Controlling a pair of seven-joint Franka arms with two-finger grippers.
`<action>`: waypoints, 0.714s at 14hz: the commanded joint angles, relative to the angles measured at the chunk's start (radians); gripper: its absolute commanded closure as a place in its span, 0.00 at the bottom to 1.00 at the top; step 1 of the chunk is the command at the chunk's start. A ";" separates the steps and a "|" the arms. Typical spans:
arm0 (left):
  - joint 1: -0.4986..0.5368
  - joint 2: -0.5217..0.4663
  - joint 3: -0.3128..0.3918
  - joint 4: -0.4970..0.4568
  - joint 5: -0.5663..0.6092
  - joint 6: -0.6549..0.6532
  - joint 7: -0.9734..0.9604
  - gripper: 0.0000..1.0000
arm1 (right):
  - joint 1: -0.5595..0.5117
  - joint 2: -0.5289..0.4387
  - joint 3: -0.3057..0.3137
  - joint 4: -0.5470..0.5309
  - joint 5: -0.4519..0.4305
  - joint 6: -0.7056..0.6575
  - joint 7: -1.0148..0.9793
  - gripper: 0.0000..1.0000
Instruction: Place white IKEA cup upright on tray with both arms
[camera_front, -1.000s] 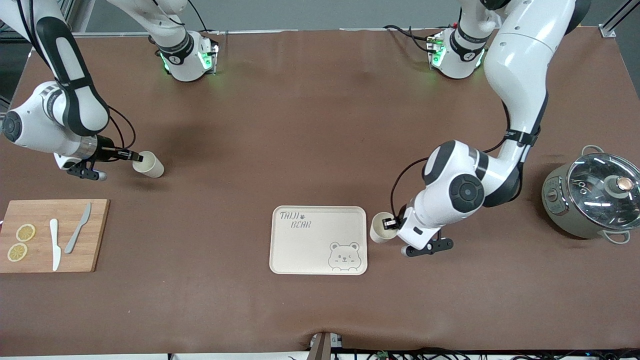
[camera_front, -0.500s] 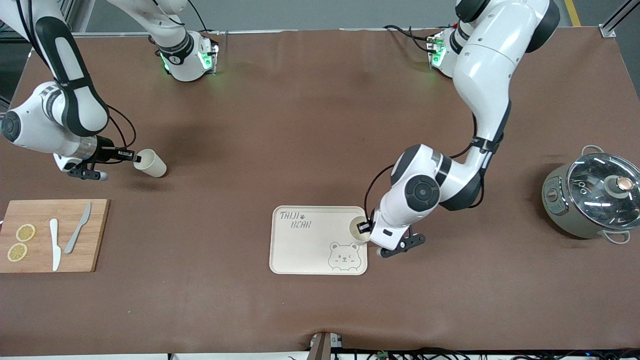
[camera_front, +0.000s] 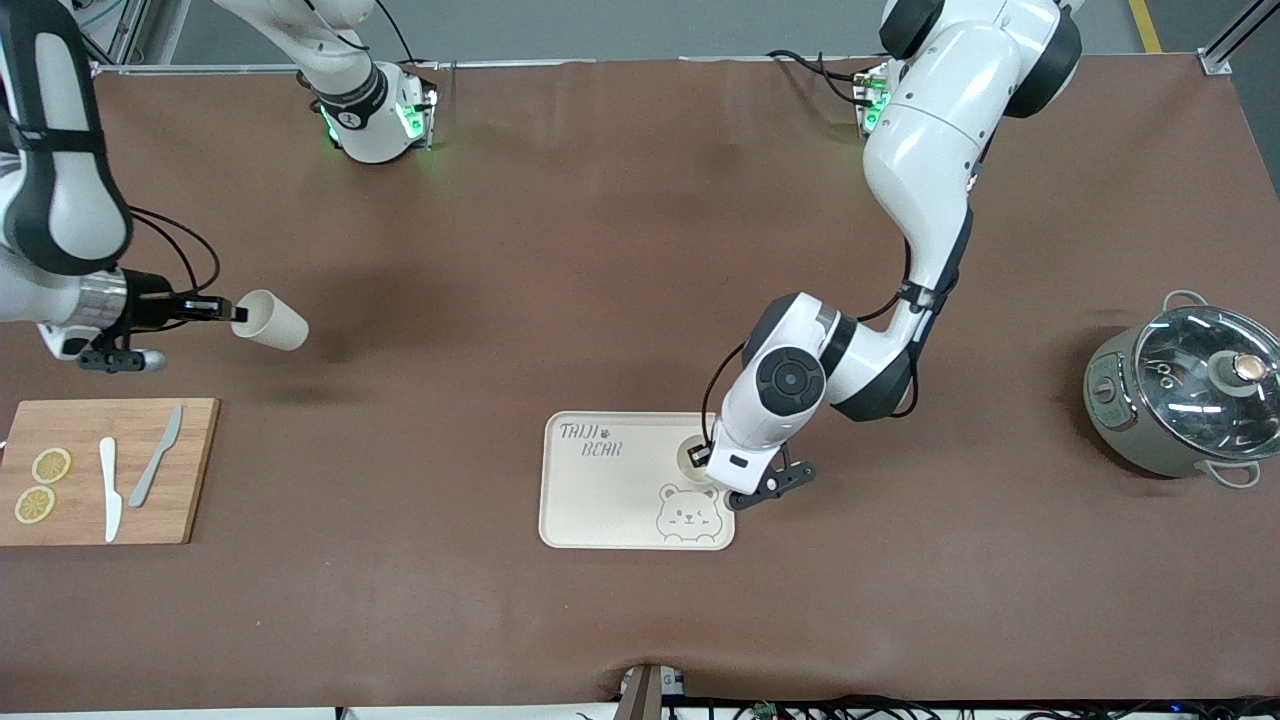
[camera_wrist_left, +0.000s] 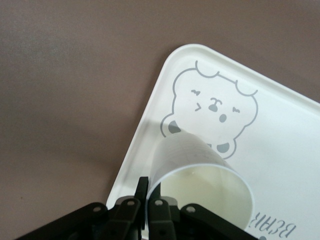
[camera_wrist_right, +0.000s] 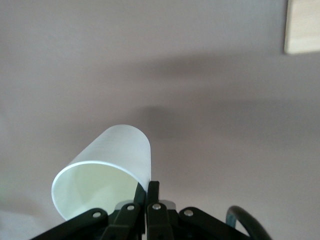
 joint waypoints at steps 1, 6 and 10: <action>-0.011 0.023 0.017 0.037 -0.010 0.010 -0.010 1.00 | 0.008 0.002 0.003 0.093 0.020 -0.040 0.043 1.00; -0.009 0.021 0.020 0.034 -0.008 0.035 -0.004 0.51 | 0.086 0.014 0.003 0.242 0.019 -0.093 0.215 1.00; -0.008 0.012 0.026 0.028 -0.004 0.043 -0.009 0.00 | 0.144 0.045 0.003 0.297 0.020 -0.098 0.317 1.00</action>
